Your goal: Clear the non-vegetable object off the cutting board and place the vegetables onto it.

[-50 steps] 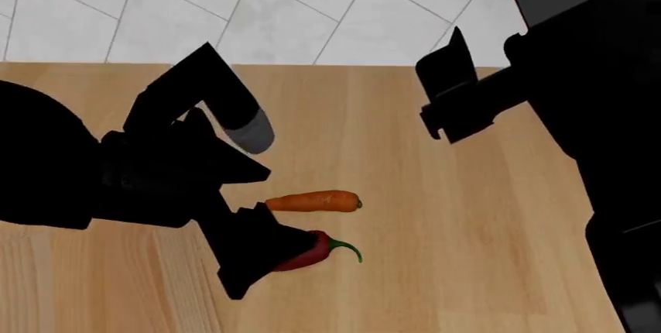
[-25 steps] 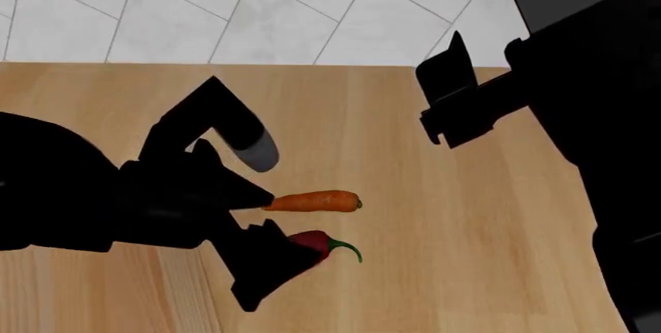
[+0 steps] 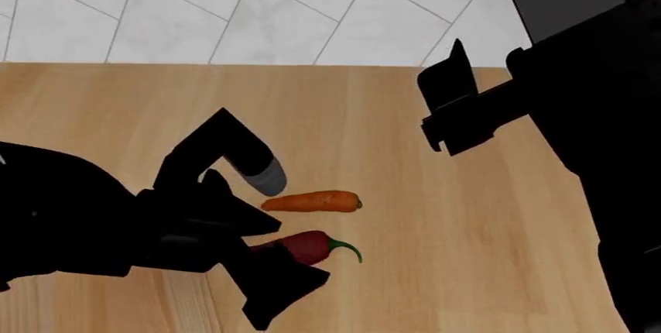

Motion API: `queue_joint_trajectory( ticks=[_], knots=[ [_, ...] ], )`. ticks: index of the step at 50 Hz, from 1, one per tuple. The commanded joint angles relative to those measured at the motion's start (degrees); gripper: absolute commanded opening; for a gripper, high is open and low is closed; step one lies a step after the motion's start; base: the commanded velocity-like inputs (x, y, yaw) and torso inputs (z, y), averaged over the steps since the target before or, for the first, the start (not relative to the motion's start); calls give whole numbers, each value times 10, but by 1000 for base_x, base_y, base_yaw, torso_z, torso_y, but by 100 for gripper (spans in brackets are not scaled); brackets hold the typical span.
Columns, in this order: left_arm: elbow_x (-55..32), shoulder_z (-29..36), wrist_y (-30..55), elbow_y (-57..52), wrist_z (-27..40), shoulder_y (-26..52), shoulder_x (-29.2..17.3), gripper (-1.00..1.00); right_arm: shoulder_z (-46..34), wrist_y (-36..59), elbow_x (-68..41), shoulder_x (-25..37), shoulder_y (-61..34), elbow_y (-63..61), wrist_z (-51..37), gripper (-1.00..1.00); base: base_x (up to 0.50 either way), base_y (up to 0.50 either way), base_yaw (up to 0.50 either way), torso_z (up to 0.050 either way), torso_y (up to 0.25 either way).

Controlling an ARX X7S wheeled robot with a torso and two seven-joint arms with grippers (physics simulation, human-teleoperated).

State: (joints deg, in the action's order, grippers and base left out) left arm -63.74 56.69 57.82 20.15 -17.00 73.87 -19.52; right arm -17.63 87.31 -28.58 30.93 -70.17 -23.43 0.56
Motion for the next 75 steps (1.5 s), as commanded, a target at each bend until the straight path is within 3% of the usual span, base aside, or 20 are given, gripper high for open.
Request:
queue_joint_trajectory(
  ticks=[1,7,8,22,40,56,75],
  knots=[
    [13,21,-15,21,0,-27,12,100,4,0,-11,3,3,-3,-8,100,0,0,-3,0,0],
    [20,30,-18,26,3,-37,15,100,6,-1,-16,5,6,-5,-12,100,2,-2,-4,0,0],
    [23,32,-18,20,8,-39,13,-100,6,-1,-17,5,6,-5,-13,100,0,0,-5,0,0],
    [-50,-6,52,-123,77,-9,-25,-100,11,4,-31,7,4,-9,-23,100,0,0,-1,-1,0],
    [-250,-119,128,-303,216,58,-76,-100,5,3,-50,8,-9,-6,-37,100,0,0,0,0,0],
    [-310,-126,184,-370,260,117,-147,-100,-4,9,-70,10,-35,-2,-48,100,0,0,0,0,0],
    [-471,-103,204,-434,371,130,-236,-100,-18,-5,-81,14,-66,23,-54,100,0,0,0,0,0]
  ],
)
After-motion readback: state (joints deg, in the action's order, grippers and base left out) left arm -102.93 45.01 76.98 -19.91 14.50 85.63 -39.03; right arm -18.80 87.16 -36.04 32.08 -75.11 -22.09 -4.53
